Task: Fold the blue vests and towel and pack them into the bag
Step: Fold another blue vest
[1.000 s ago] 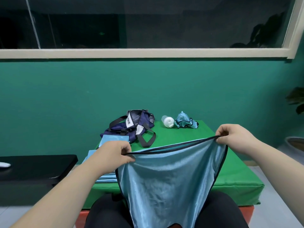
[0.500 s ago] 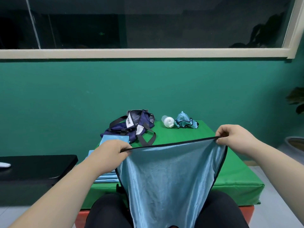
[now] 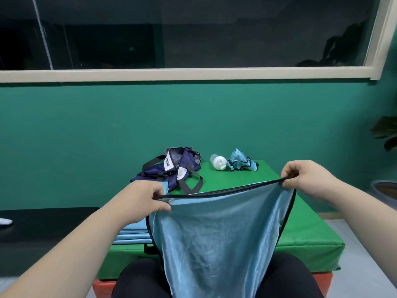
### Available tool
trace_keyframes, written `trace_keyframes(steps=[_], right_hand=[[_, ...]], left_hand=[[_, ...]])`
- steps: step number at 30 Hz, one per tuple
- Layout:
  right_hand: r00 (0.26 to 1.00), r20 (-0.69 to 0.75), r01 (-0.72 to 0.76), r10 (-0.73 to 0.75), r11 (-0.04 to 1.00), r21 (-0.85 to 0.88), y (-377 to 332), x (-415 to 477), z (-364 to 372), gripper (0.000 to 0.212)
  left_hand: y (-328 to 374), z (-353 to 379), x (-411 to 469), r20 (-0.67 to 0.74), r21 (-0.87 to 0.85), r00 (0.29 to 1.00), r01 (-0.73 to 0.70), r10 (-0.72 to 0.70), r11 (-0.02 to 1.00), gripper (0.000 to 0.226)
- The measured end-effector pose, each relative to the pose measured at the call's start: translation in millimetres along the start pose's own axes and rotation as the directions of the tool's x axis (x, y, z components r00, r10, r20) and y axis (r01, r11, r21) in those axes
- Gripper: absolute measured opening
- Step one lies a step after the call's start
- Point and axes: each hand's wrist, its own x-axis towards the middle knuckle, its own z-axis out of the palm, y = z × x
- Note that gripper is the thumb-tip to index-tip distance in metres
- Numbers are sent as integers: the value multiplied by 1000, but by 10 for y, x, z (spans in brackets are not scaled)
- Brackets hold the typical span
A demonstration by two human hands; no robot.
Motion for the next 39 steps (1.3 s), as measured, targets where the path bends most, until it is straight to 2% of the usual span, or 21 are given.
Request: trace_keyframes(steps=[4,14,18,25,30,34,39], right_hand=[[1000,-5,5,-5,1000,-12,-13,-3,-16,18],[999,22,35,-35,999,-8,-20,-1,-30,18],[998,46,50,-49,998,-26,-14,33,-90,20],[992,89,92,-86,993,-68,-102,162,-264,19],[985,127,132,-118,985,-109,-180,293,-416,20],[978,181,133,-106,981,-141,-189,461,-500,19],[959,277,125,-58,965,-231,-77,854,-498,15]], left_hand=[[4,-9,-24,-35,-39,999,-16,15,999,39],[-38,-43,-25,-110,-111,993,-46,34,993,17],[-121,-117,22,-36,-105,998,-46,43,993,14],[-127,-394,244,40,13,999,-18,18,1000,36],[-92,-554,391,84,87,994,-81,74,993,39],[-112,-624,621,126,51,987,-105,98,993,37],[-179,-628,1093,224,7,966,-134,129,991,16]])
